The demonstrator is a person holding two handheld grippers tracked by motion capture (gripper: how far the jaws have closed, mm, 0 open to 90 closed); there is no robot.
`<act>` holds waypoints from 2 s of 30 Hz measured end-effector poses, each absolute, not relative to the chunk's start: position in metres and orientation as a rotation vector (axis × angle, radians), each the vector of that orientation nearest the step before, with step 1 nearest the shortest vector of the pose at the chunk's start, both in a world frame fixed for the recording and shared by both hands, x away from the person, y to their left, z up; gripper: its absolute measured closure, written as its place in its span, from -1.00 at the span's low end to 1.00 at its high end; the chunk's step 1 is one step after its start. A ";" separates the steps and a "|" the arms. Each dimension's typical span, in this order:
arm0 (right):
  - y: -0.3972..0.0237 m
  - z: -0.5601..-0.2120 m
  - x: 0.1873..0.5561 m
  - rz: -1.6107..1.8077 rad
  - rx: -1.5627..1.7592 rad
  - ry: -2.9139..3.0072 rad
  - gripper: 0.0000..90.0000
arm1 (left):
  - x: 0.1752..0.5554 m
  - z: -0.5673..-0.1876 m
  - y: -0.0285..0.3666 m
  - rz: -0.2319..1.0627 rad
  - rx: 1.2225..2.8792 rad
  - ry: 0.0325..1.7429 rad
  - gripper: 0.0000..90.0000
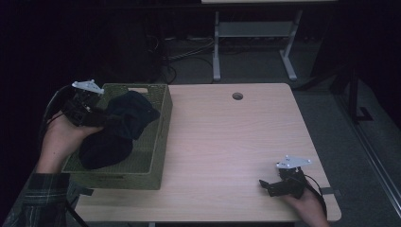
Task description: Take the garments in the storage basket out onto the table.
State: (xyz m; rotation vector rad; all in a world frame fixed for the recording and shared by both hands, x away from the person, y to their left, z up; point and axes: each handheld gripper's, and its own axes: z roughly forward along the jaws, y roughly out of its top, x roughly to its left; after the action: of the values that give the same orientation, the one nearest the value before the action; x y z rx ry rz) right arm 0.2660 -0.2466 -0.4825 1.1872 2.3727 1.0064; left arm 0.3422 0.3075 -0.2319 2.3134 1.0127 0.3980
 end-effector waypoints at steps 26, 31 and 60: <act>-0.247 -0.482 0.266 1.002 1.188 2.372 -0.95 | 0.345 -0.183 0.260 0.360 2.336 0.931 0.49; -0.247 -0.482 0.266 1.002 1.188 2.373 -0.95 | 0.345 -0.176 0.247 0.343 2.337 0.902 0.49; -0.247 -0.482 0.266 1.001 1.186 2.375 -0.95 | 0.359 -0.176 0.146 0.217 2.351 0.694 0.49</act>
State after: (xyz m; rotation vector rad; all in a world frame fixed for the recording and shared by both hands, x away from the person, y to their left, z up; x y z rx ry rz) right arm 0.2660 -0.2466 -0.4824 1.1864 2.3751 1.0014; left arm 0.3589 0.1459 -0.1759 2.3515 0.6939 0.2170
